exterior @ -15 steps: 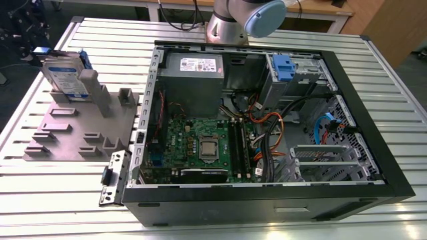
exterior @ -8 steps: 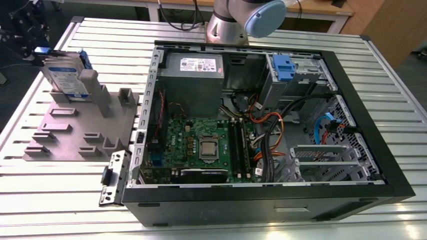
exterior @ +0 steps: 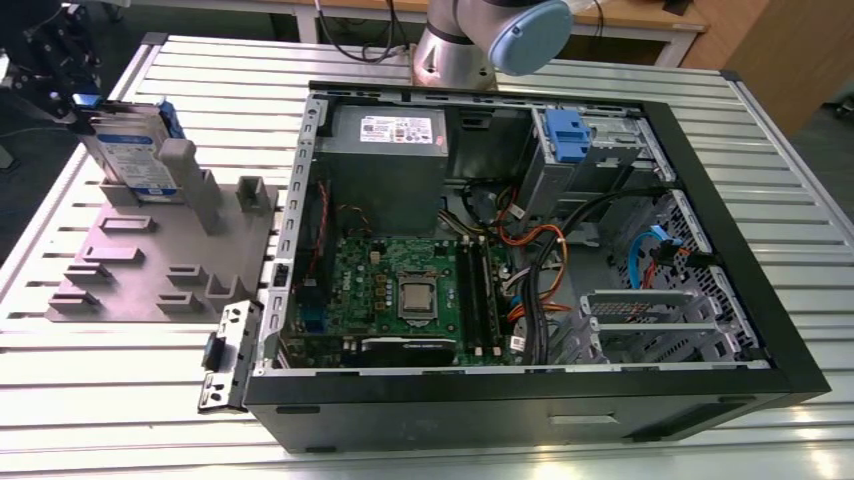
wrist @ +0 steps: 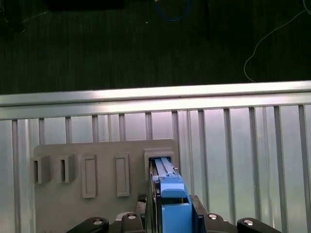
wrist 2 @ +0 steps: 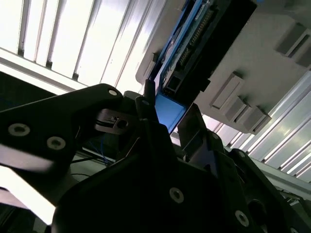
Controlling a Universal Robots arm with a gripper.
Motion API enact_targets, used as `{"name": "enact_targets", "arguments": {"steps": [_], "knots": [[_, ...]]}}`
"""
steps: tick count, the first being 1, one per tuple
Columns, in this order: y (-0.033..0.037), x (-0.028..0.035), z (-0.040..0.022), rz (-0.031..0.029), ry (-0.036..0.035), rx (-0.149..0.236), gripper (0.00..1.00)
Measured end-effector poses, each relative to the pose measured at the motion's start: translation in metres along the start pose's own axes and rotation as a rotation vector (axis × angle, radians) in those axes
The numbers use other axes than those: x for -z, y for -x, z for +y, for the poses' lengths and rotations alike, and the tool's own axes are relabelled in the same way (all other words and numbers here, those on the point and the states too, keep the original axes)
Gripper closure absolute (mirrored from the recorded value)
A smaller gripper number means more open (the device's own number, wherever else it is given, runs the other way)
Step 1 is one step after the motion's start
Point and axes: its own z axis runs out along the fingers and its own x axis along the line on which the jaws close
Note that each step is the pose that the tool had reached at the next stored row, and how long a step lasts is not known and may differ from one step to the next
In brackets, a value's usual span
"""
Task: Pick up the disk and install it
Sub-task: 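Pick up the disk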
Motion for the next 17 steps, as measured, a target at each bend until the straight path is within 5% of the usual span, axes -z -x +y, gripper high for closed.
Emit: {"name": "enact_targets", "arguments": {"steps": [12,17], "knots": [[-0.0002,-0.0053,0.0027,-0.0007,-0.0003,-0.003,0.55],[0.0001,-0.0064,0.0026,-0.0002,0.0012,-0.038,0.55]]}}
